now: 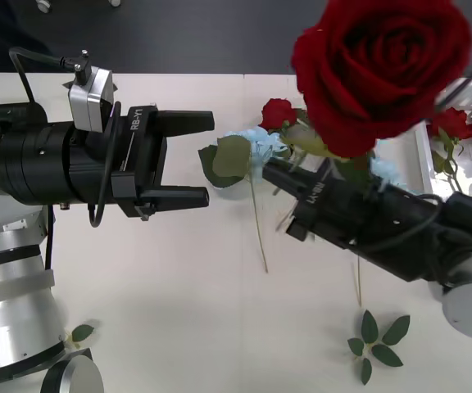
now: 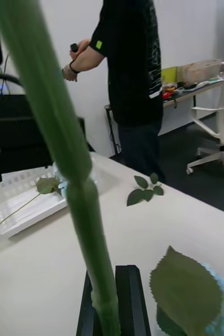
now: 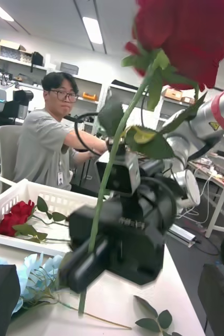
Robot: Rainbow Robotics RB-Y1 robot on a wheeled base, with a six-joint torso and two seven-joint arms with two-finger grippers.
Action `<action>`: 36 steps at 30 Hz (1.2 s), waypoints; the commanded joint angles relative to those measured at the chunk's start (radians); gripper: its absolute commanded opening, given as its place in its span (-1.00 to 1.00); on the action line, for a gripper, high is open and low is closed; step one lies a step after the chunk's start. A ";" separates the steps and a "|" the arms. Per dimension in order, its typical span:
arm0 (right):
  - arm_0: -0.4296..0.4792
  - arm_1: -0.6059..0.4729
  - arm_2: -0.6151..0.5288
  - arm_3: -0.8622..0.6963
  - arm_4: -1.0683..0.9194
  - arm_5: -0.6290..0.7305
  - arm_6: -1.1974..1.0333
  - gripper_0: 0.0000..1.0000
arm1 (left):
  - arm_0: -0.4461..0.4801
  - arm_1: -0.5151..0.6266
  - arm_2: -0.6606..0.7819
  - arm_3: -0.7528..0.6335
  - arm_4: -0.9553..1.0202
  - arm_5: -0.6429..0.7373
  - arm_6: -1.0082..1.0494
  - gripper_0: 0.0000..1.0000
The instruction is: Put the red flowers into the right box and the blue flowers into the left box
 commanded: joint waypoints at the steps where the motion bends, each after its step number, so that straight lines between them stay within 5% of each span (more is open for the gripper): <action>1: 0.073 -0.091 -0.047 -0.058 -0.011 -0.103 -0.048 -1.00 | -0.030 0.005 0.000 -0.027 0.003 0.002 -0.035 1.00; 4: 0.169 -0.122 -0.151 -0.061 -0.019 -0.114 -0.062 -1.00 | -0.005 0.005 0.002 0.004 -0.024 -0.008 -0.031 1.00; 8: 0.373 -0.109 -0.432 -0.061 -0.029 0.021 -0.140 -1.00 | -0.001 0.005 -0.011 0.004 -0.049 -0.059 -0.026 1.00; 11: 0.535 -0.053 -0.727 -0.061 -0.036 0.245 -0.208 -1.00 | 0.001 0.005 -0.011 0.002 -0.124 -0.084 -0.015 1.00; 15: 0.633 0.036 -1.004 -0.052 -0.046 0.529 -0.294 -1.00 | -0.001 0.011 -0.021 0.001 -0.222 -0.119 -0.003 1.00; 24: 0.620 0.118 -1.306 0.120 -0.152 0.900 -0.395 -1.00 | -0.001 0.151 -0.055 -0.019 -0.406 -0.203 0.291 1.00; 36: 0.426 0.115 -1.426 0.440 -0.091 1.340 -0.352 -1.00 | 0.001 0.192 -0.152 -0.110 -0.780 -0.223 0.867 1.00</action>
